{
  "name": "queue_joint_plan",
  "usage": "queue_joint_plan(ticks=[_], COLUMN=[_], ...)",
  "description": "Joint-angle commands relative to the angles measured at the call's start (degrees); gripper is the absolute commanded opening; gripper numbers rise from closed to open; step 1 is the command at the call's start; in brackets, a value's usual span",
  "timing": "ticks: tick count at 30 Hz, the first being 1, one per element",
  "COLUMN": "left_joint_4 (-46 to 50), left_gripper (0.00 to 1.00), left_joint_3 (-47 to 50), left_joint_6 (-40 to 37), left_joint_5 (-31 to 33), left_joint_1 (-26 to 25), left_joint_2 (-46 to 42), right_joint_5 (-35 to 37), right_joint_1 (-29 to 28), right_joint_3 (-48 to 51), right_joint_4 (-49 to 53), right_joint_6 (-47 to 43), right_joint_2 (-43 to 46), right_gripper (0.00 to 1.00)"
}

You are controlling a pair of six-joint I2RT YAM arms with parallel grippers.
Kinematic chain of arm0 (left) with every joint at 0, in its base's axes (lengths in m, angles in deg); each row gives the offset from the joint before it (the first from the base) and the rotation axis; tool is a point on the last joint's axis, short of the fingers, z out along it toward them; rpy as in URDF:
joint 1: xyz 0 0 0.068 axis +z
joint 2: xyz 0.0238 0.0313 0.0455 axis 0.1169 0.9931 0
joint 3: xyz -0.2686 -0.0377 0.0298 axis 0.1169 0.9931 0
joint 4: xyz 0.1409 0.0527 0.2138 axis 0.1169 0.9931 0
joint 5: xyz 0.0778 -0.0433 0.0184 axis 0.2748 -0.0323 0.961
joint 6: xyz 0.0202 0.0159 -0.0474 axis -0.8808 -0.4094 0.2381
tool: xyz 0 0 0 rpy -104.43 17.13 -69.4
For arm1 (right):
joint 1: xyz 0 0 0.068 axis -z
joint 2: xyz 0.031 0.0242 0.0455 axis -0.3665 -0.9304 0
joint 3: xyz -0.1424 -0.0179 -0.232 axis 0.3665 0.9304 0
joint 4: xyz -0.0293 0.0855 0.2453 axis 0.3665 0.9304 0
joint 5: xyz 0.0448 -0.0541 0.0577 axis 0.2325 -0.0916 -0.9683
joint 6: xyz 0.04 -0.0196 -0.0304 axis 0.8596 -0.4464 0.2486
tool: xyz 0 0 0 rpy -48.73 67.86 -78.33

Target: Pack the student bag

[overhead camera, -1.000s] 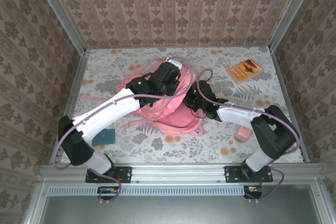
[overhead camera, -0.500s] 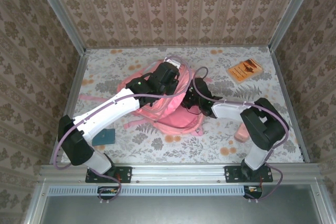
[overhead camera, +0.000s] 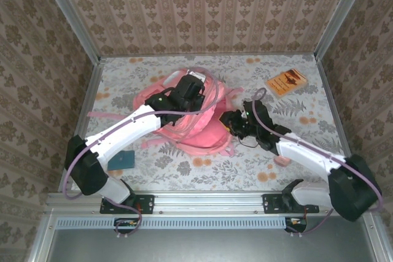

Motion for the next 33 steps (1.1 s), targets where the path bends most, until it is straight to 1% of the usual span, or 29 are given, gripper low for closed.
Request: queue_joint_plan(ticks=[1, 3, 4, 5, 7, 9, 10, 11, 13, 16, 18, 22, 26, 28, 30, 33], left_joint_4=[-1.7, -1.7, -1.9, -2.1, -2.3, -2.5, -2.4, -2.3, -2.4, -2.5, -2.6, -2.7, -2.9, -3.7, -4.5, -4.6], left_gripper=[0.02, 0.09, 0.15, 0.21, 0.41, 0.61, 0.69, 0.74, 0.81, 0.88, 0.91, 0.96, 0.99, 0.99, 1.00, 1.00], left_joint_3=[3.2, 5.4, 6.4, 7.2, 8.6, 9.5, 9.8, 10.2, 10.9, 12.1, 12.8, 14.0, 15.0, 15.7, 16.1, 15.7], left_joint_6=[2.4, 3.9, 4.6, 5.6, 8.0, 9.7, 10.7, 11.3, 12.8, 14.5, 15.4, 16.0, 16.4, 16.8, 17.0, 17.3], left_joint_5=[-1.6, -5.3, -7.4, -9.0, -11.4, -12.8, -13.1, -13.2, -13.1, -12.7, -12.6, -13.2, -13.9, -14.3, -14.7, -15.1], left_joint_1=[2.3, 3.5, 4.0, 4.4, 5.2, 6.0, 6.5, 6.9, 7.8, 9.0, 9.7, 10.6, 11.1, 11.5, 11.8, 12.2], left_joint_2=[-3.0, -3.7, -4.2, -4.7, -5.8, -6.9, -7.5, -8.1, -9.5, -11.4, -12.4, -13.9, -14.6, -14.5, -14.1, -13.3], right_joint_5=[5.7, 8.4, 9.6, 10.4, 10.6, 9.8, 9.4, 9.2, 9.2, 9.3, 10.2, 11.6, 10.9, 6.9, 2.4, 2.0], right_joint_1=[1.2, 2.6, 3.7, 4.8, 8.5, 11.8, 13.6, 15.0, 17.9, 21.9, 24.4, 29.4, 33.3, 35.6, 37.2, 38.4], right_joint_3=[1.4, 1.0, 0.3, -0.5, -3.2, -6.3, -8.3, -10.0, -14.5, -20.4, -24.2, -32.5, -41.0, -46.0, -49.6, -54.8], right_joint_4=[14.4, 18.7, 20.8, 22.4, 25.8, 27.3, 27.8, 28.4, 29.3, 29.5, 29.3, 29.3, 29.1, 29.7, 28.2, 28.9], right_joint_6=[-6.2, -9.0, -10.7, -12.4, -16.0, -19.3, -21.1, -22.4, -25.5, -28.4, -30.0, -32.3, -32.0, -28.5, -26.2, -23.7], right_joint_2=[5.7, 8.4, 9.4, 9.9, 9.6, 8.1, 6.6, 5.0, 0.2, -7.7, -13.8, -25.0, -35.1, -40.6, -44.8, -49.8], right_gripper=[0.29, 0.31, 0.32, 0.35, 0.42, 0.52, 0.57, 0.61, 0.70, 0.80, 0.84, 0.88, 0.88, 0.85, 0.81, 0.80])
